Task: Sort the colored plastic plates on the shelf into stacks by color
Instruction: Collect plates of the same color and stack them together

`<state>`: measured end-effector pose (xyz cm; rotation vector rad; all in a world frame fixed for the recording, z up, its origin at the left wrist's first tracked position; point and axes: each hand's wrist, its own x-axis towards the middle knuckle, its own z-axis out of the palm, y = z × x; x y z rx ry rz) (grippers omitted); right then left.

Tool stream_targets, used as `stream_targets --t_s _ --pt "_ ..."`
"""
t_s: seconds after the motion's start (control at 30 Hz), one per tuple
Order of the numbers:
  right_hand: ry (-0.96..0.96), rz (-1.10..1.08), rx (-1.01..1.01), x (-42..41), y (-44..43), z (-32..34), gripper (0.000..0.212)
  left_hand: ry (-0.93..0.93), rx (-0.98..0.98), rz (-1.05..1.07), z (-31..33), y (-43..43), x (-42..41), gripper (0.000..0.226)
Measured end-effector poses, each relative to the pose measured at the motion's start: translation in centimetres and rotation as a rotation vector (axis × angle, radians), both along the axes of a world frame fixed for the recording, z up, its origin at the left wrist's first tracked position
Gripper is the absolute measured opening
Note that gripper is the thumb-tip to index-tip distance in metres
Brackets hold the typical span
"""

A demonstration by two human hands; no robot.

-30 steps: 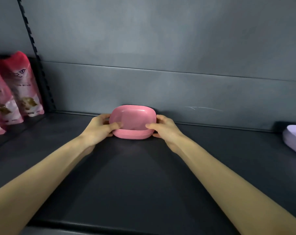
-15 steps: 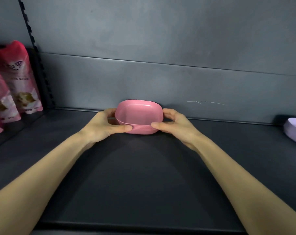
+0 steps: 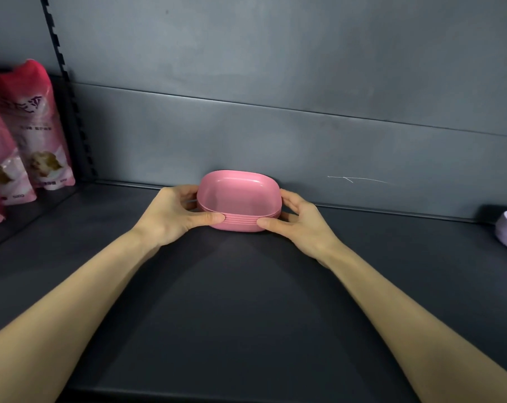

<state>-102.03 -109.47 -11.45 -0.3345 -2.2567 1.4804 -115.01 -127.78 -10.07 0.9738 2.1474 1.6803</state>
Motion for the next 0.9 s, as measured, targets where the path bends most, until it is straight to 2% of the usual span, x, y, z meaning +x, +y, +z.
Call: stream_targets --t_s 0.9 --pt "0.013 -0.03 0.001 -0.36 0.44 -0.27 0.067 0.037 -0.017 -0.01 -0.77 -0.42 -0.91 0.068"
